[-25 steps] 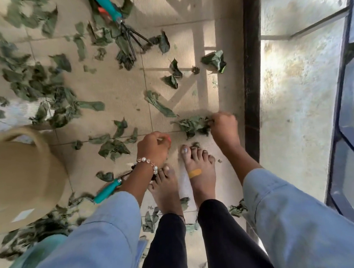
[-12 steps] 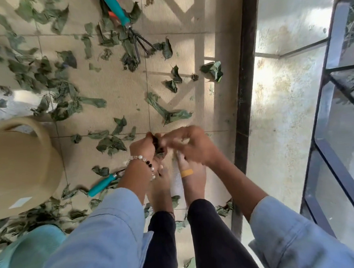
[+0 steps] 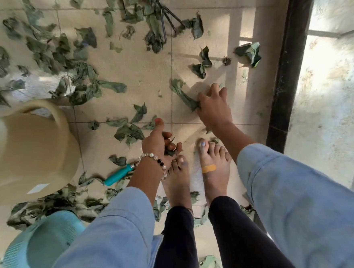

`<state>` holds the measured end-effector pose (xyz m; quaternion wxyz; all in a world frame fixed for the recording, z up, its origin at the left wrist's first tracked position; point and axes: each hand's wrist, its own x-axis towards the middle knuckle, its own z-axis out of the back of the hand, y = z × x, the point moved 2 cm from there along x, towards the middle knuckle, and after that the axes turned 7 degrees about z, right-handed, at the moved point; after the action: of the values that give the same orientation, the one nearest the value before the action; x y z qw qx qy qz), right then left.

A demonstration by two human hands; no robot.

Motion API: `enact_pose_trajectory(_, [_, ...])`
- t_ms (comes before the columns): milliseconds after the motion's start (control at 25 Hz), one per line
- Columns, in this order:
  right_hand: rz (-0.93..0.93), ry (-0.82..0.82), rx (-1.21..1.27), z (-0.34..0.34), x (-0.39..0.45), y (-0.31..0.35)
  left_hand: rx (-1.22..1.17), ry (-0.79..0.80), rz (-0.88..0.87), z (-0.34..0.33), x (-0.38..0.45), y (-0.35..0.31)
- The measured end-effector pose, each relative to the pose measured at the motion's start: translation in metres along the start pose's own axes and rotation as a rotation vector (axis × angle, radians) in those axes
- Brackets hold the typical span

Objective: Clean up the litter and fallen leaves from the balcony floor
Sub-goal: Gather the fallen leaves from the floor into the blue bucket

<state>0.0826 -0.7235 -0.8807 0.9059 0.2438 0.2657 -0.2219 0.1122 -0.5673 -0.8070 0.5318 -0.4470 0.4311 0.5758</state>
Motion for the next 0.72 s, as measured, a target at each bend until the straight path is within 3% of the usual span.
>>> enact_pose_trajectory(120, [-0.036, -0.183, 0.304, 0.017, 0.001, -0.014, -0.051, 0.021, -0.01, 0.003, -0.001, -0.003])
enact_pose_trajectory(200, [0.024, -0.2, 0.37, 0.027, -0.013, -0.02, -0.077, 0.023, -0.021, 0.002, -0.003, -0.007])
enact_pose_trajectory(400, [0.131, 0.142, 0.048, -0.011, -0.049, -0.022, -0.004, 0.072, -0.043, -0.003, -0.006, -0.005])
enact_pose_trajectory(600, [0.24, 0.043, -0.076, -0.022, -0.039, -0.029, 0.103, 0.085, -0.108, -0.002, 0.006, 0.002])
enact_pose_trajectory(680, [0.125, -0.063, 0.087, -0.007, -0.031, -0.032, 0.138, 0.061, -0.13, -0.001, 0.006, 0.006])
enact_pose_trajectory(720, [-0.014, -0.101, 0.281, 0.003, -0.029, -0.032, 0.145, 0.041, -0.138, -0.001, 0.003, 0.007])
